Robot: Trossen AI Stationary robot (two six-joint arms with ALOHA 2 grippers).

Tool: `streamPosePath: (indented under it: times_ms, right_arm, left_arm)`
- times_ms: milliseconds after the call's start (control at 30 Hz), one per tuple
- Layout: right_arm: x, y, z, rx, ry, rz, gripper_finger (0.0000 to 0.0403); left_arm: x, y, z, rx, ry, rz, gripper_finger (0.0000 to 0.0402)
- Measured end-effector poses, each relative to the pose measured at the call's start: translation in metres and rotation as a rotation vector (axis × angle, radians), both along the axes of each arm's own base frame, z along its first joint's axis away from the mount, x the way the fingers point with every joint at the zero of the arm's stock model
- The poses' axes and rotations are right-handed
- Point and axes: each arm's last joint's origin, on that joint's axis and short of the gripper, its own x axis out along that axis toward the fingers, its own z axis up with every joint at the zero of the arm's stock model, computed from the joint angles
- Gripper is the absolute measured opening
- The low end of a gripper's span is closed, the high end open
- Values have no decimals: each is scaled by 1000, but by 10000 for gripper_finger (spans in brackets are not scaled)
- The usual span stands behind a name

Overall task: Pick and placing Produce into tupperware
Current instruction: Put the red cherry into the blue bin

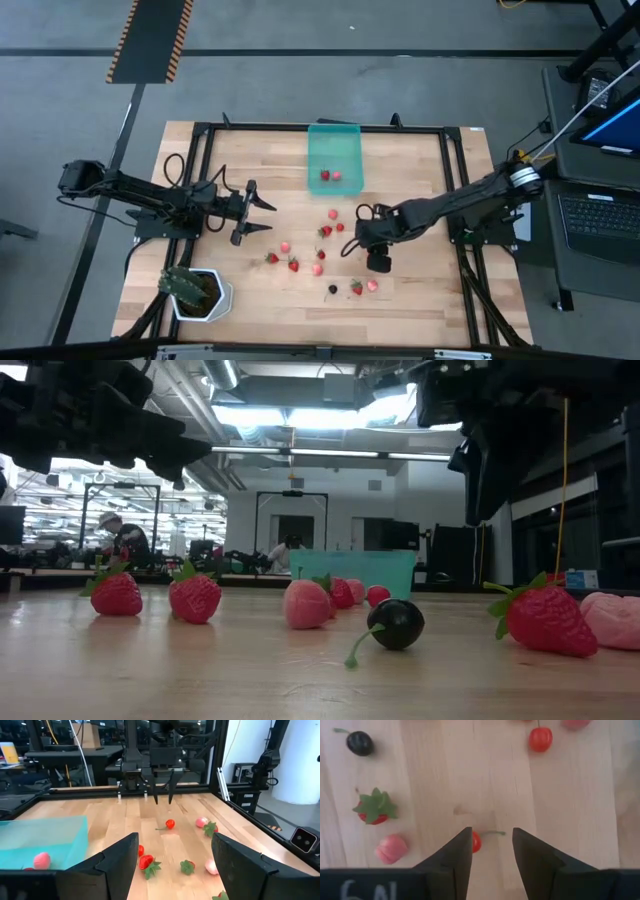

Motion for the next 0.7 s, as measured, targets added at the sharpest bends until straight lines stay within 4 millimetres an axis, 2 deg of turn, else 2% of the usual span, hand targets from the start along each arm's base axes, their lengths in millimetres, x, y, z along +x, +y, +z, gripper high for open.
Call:
streamPosePath:
  times_ms: [233,700]
  right_arm:
    - [13,9,2,27,49,0,143]
    - [4,30,2,82,105,-113,143]
  left_arm:
    - [0,0,-1,3,9,0,245]
    - [0,0,-3,8,29,0,245]
